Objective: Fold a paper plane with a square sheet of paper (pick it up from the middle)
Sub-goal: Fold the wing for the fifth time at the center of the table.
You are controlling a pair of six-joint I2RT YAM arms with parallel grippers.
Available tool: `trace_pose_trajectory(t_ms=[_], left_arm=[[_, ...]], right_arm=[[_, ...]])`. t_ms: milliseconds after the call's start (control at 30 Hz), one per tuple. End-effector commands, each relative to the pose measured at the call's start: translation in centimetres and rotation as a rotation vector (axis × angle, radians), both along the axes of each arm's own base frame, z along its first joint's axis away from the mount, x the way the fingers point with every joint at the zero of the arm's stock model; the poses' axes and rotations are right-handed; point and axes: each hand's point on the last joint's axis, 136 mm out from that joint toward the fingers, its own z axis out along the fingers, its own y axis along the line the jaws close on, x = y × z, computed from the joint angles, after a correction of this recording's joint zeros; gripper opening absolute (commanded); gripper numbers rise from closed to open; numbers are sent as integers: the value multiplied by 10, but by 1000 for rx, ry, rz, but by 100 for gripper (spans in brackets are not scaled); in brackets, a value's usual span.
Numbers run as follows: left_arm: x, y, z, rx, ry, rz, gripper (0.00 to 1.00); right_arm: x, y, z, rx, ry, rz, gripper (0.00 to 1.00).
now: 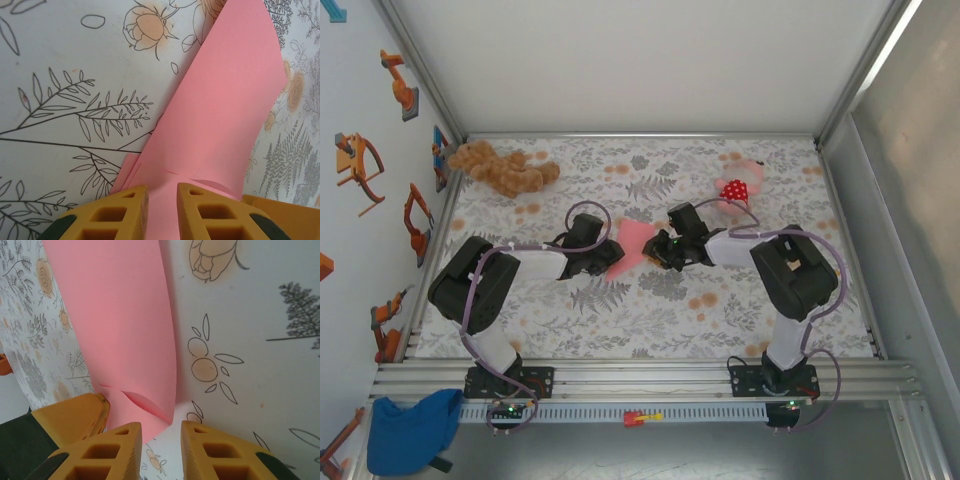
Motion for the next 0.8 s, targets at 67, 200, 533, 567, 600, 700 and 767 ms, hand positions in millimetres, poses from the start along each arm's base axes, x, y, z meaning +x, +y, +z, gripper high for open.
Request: trace_pose_trajectory(t_ms=[67,200,533,567,600,700,767], left_arm=[[-28,17,-28,73,127,-5,23],[-28,16,-28,71,127,-8,22],[-27,17,-21,70,114,-13,23],[-26,16,-18,68,106,-17,23],[-25,16,-16,67,99,-22,24],[-21,11,-4,49,60,-46,25],[-18,7,8,30,17,-66,27]], right_arm=[[6,12,1,35,-4,11,26],[7,16,0,53,-1,17,25],[13,20,6,104,-31,-2,20],[13,20,6,102,-34,-4,20],[14,20,6,104,-37,-4,19],[14,21,10,117,-52,-2,9],[15,21,14,125,-71,-2,4]])
